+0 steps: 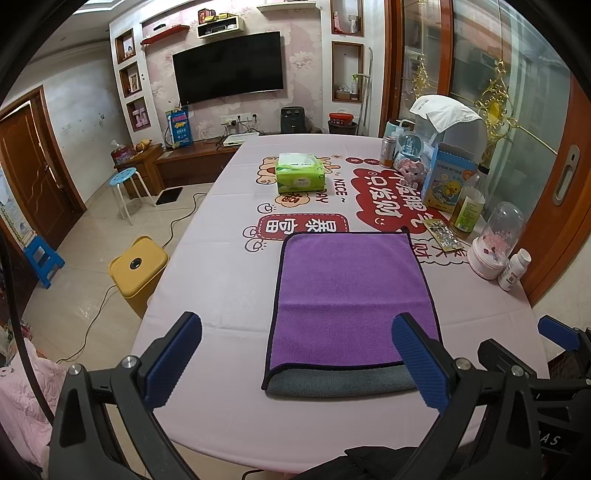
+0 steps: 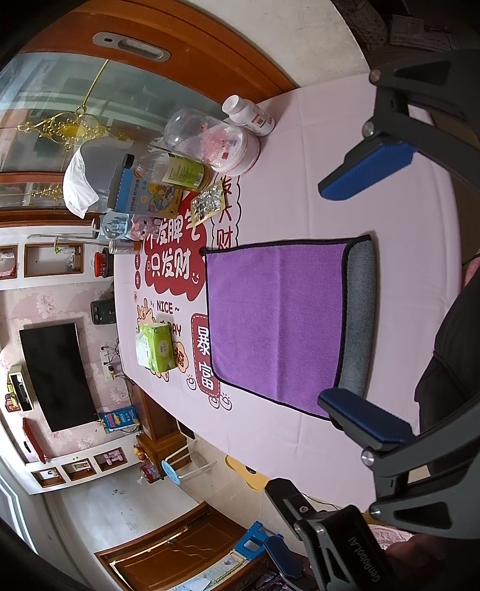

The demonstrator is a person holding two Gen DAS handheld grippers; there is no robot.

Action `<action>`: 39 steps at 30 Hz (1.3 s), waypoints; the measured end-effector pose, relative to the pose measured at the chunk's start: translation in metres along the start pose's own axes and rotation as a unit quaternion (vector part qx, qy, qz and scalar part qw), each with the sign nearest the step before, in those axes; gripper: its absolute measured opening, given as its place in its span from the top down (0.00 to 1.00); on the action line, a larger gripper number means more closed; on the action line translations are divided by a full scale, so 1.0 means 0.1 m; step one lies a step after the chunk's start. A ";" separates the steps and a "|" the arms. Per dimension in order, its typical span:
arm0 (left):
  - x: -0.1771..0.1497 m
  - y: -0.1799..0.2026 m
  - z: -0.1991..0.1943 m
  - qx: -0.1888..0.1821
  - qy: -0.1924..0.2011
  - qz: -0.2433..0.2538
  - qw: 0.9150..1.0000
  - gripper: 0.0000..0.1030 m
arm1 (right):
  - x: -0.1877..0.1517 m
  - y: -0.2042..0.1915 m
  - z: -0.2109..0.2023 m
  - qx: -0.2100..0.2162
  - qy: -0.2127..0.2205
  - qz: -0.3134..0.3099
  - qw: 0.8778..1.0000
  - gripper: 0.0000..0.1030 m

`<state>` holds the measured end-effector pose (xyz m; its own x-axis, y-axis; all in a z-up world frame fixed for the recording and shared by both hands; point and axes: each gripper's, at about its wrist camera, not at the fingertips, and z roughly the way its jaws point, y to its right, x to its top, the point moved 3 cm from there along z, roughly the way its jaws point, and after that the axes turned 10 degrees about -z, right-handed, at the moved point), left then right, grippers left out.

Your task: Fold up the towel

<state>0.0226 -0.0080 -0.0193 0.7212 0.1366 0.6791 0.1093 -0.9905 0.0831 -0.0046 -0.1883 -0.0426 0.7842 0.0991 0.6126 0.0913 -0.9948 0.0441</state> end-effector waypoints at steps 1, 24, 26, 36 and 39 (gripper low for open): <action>0.00 0.00 0.00 0.000 0.000 0.000 1.000 0.01 | 0.00 0.00 0.00 0.000 -0.001 -0.001 1.000 0.01; -0.07 0.13 0.06 0.001 -0.007 0.006 1.000 0.01 | 0.01 -0.03 0.03 0.005 -0.004 -0.001 1.000 0.01; -0.08 0.13 0.07 0.005 -0.010 0.010 1.000 0.01 | -0.01 -0.03 0.03 0.008 -0.006 -0.001 1.000 0.01; -0.16 0.08 0.15 0.007 -0.053 0.023 0.998 0.01 | -0.13 -0.04 0.04 0.015 -0.022 -0.003 1.000 0.01; -0.20 0.04 0.20 0.003 -0.074 0.020 0.997 0.01 | -0.17 -0.02 0.07 0.022 -0.032 0.001 0.999 0.01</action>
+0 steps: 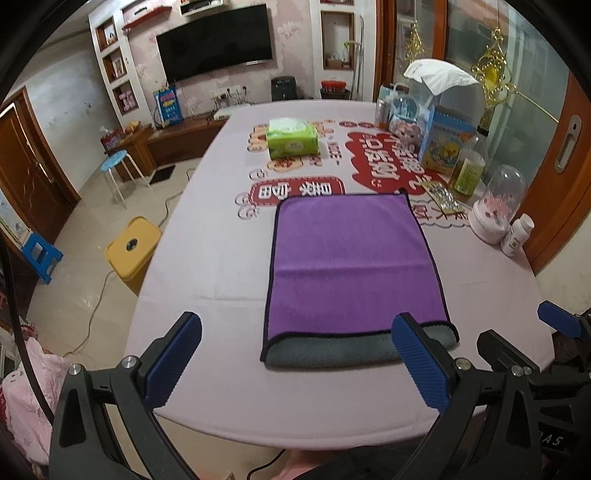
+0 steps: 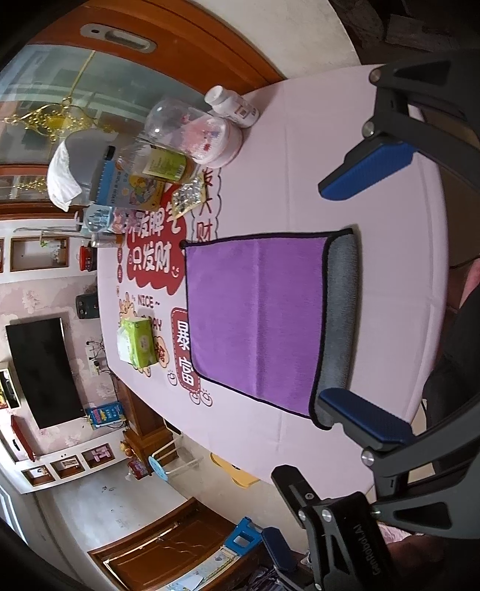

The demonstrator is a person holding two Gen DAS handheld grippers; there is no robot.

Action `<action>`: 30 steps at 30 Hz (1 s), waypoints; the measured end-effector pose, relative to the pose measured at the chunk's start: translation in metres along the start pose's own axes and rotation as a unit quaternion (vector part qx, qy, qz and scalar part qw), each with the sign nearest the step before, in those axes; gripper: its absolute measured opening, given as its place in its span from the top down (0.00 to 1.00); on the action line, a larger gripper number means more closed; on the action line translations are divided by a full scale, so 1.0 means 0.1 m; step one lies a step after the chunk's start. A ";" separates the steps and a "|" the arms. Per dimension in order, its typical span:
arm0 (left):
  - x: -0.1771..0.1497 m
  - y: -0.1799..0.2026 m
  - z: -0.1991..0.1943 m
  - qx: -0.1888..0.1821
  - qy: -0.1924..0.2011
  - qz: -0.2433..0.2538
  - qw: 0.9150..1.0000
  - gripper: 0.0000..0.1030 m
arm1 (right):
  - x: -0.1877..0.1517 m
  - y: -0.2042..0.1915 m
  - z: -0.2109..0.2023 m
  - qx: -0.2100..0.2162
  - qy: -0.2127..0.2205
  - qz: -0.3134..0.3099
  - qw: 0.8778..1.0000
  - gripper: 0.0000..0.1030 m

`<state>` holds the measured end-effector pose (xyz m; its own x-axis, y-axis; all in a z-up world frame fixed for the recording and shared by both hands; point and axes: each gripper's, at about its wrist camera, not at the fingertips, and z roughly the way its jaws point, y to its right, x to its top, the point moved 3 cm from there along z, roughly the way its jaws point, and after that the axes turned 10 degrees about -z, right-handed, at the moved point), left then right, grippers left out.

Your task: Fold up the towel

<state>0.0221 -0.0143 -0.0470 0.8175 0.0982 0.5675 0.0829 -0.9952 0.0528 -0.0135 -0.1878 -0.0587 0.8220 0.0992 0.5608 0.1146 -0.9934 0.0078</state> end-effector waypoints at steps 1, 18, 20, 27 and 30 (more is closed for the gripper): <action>-0.01 -0.02 0.02 0.000 -0.007 -0.002 1.000 0.01 | -0.01 0.00 0.01 0.002 -0.003 0.001 1.000 0.01; -0.25 -0.15 0.65 -0.040 -0.091 -0.007 0.995 0.01 | -0.27 0.17 0.37 0.025 0.008 -0.018 0.999 0.01; -0.27 -0.17 0.73 -0.040 -0.096 -0.003 0.995 0.01 | -0.29 0.21 0.41 0.030 0.014 -0.021 0.999 0.01; -0.29 -0.27 0.96 -0.029 -0.102 0.002 0.994 0.01 | -0.36 0.24 0.52 0.030 0.036 -0.067 0.997 0.02; -0.30 -0.32 1.09 -0.025 -0.109 0.001 0.994 0.01 | -0.39 0.27 0.60 0.030 0.036 -0.079 0.996 0.02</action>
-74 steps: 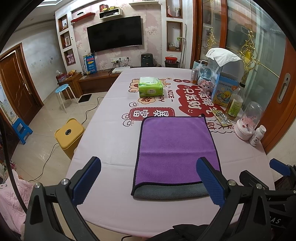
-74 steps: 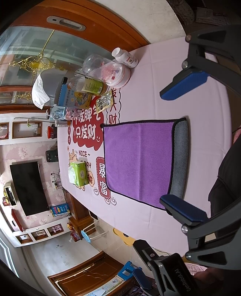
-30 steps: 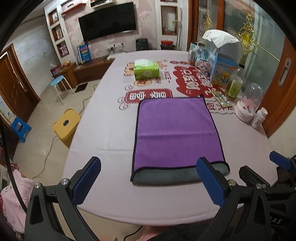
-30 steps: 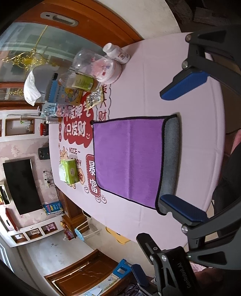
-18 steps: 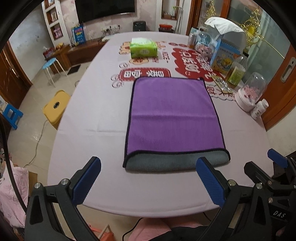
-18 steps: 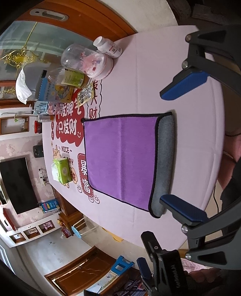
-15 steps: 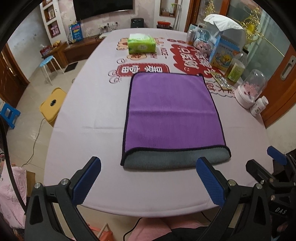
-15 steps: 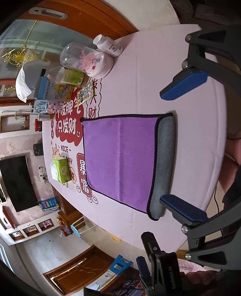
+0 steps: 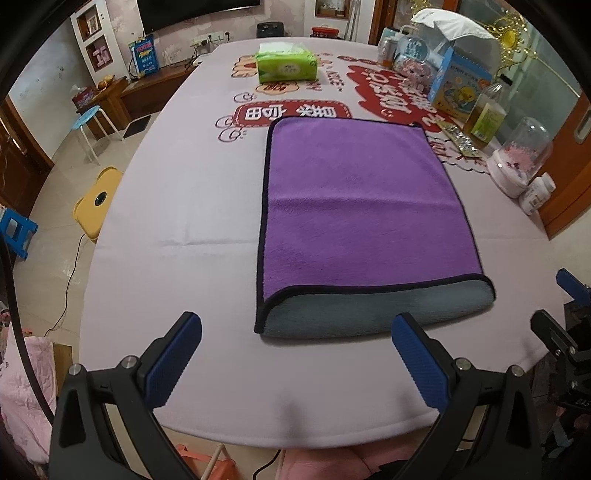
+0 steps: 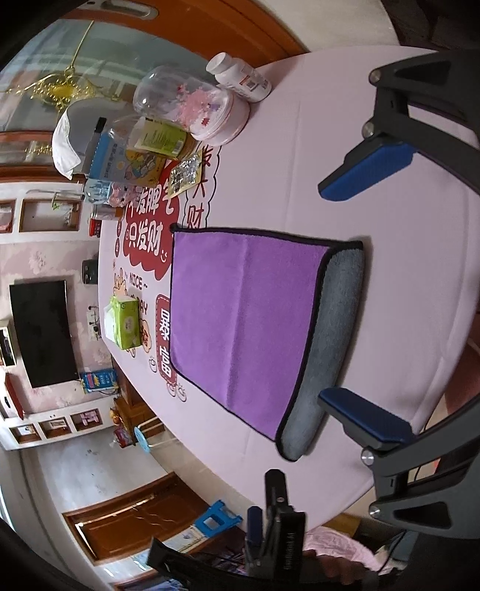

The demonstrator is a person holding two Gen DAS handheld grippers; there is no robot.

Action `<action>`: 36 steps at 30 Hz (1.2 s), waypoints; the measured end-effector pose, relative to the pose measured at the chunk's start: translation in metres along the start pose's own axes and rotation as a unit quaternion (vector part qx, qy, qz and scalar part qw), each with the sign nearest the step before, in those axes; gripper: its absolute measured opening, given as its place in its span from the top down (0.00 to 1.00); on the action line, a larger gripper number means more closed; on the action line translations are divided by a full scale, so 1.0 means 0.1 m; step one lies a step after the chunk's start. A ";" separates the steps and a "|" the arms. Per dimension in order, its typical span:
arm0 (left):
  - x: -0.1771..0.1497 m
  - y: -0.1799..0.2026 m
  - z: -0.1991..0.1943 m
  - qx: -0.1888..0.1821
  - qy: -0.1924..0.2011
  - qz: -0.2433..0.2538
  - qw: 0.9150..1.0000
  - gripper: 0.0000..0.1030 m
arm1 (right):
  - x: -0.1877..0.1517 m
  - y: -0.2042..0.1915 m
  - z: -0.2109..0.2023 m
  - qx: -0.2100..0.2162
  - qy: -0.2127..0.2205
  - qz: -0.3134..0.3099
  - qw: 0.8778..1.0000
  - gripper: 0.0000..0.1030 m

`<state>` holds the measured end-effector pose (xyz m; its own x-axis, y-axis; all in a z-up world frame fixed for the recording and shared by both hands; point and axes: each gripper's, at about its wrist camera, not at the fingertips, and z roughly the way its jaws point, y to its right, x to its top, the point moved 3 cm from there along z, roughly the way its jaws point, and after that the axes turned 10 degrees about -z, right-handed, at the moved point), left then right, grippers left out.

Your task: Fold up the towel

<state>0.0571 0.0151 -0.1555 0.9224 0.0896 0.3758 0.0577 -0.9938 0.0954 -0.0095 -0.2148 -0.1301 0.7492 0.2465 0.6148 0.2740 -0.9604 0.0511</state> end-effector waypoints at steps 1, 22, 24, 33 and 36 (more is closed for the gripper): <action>0.01 -0.02 0.05 0.000 -0.003 0.000 1.000 0.01 | -0.02 0.01 0.03 0.002 0.000 -0.002 1.000 0.02; 0.04 -0.14 0.91 0.002 -0.071 0.002 0.997 0.17 | -0.35 0.21 0.73 0.041 -0.074 0.012 0.996 0.28; 0.06 -0.14 0.94 0.001 -0.073 -0.001 0.997 0.23 | -0.36 0.22 0.76 0.045 -0.076 0.014 0.996 0.30; 0.06 -0.15 0.94 -0.003 -0.077 -0.007 0.997 0.43 | -0.35 0.24 0.87 0.055 -0.087 0.015 0.995 0.41; 0.06 -0.18 0.95 -0.007 -0.083 -0.010 0.996 0.47 | -0.35 0.24 0.89 0.060 -0.090 0.015 0.994 0.45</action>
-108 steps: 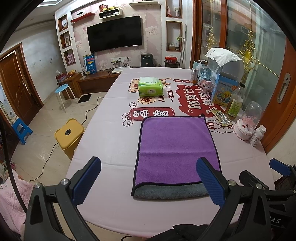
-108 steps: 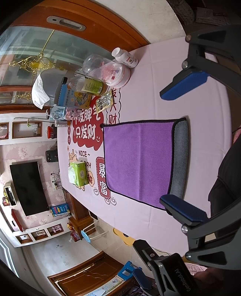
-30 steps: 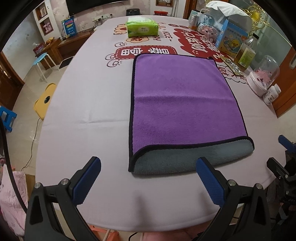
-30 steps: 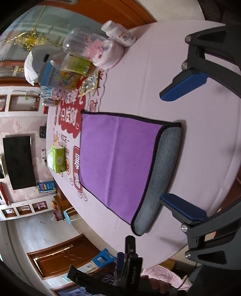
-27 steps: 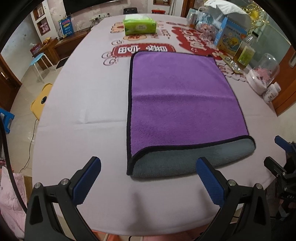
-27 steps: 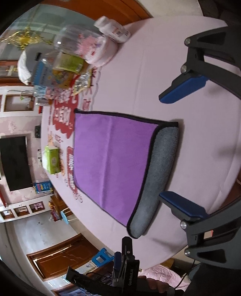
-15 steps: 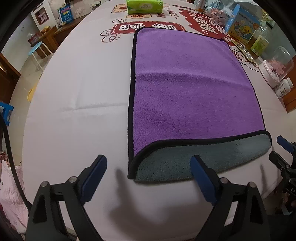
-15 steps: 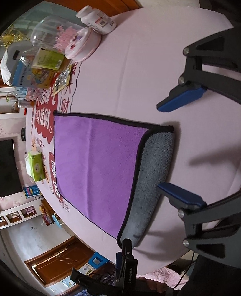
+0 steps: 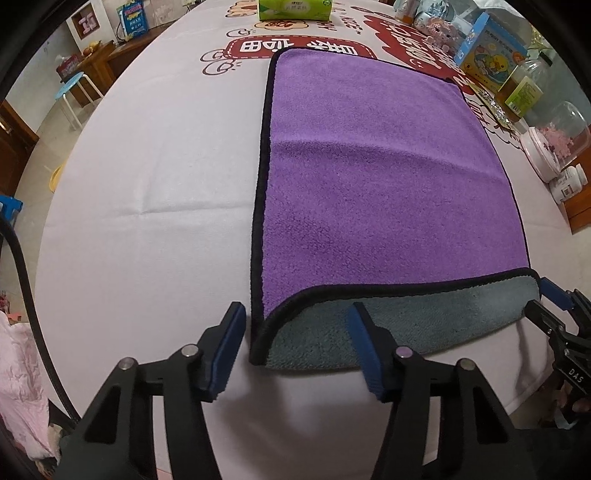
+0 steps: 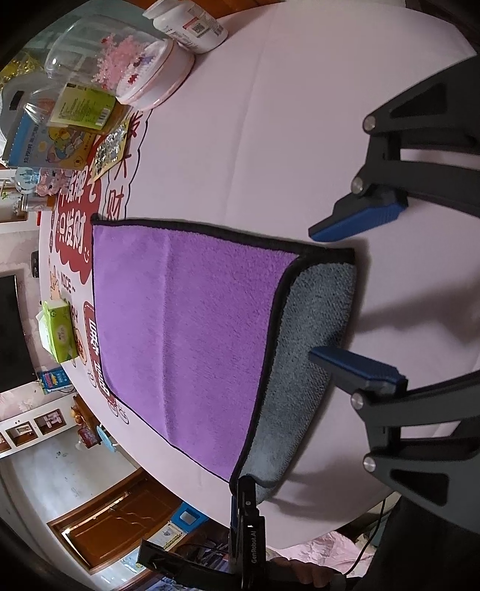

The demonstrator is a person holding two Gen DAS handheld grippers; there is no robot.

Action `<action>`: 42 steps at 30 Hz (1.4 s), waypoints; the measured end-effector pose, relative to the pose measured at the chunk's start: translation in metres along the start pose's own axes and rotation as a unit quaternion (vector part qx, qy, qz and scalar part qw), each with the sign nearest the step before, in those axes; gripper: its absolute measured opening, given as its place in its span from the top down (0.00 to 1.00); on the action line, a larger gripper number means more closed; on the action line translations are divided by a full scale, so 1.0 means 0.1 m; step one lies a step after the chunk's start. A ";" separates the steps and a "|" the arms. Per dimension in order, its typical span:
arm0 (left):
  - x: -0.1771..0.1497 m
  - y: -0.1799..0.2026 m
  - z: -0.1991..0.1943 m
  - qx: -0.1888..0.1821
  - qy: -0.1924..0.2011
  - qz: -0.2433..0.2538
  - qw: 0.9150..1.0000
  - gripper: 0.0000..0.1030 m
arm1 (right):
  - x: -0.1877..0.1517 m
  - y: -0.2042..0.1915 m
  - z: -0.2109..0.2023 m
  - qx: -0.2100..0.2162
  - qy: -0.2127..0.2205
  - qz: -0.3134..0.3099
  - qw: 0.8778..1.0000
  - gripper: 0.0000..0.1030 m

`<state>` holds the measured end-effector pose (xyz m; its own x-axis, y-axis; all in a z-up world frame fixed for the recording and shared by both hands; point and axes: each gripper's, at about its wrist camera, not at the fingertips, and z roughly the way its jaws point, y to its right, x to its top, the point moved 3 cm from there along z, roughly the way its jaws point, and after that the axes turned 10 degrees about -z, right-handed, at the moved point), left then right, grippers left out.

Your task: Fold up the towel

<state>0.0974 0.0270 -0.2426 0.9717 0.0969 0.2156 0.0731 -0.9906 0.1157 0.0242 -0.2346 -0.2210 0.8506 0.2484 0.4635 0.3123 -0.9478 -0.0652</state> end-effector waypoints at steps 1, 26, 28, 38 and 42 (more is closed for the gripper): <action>0.01 0.01 0.01 0.000 -0.001 -0.001 1.000 0.49 | 0.00 0.00 0.00 0.002 -0.001 0.000 1.000 0.47; -0.05 -0.12 -0.08 -0.002 0.000 0.000 1.000 0.92 | -0.03 0.09 -0.01 -0.018 -0.012 0.015 1.000 0.95; -0.05 -0.11 -0.07 -0.001 0.000 0.000 1.000 0.93 | -0.03 0.10 -0.01 -0.020 -0.013 0.014 1.000 0.96; 0.00 -0.08 -0.12 0.000 0.004 0.004 1.000 0.94 | 0.00 0.10 -0.04 -0.024 -0.010 0.013 1.000 0.96; 0.07 -0.06 -0.20 0.001 0.013 0.010 1.000 0.94 | 0.05 0.10 -0.08 -0.025 -0.004 0.012 1.000 0.96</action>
<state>0.0991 0.0355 -0.2225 0.9668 0.0803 0.2427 0.0550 -0.9925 0.1092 0.0282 -0.2442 -0.2122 0.8608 0.2260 0.4560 0.2698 -0.9624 -0.0324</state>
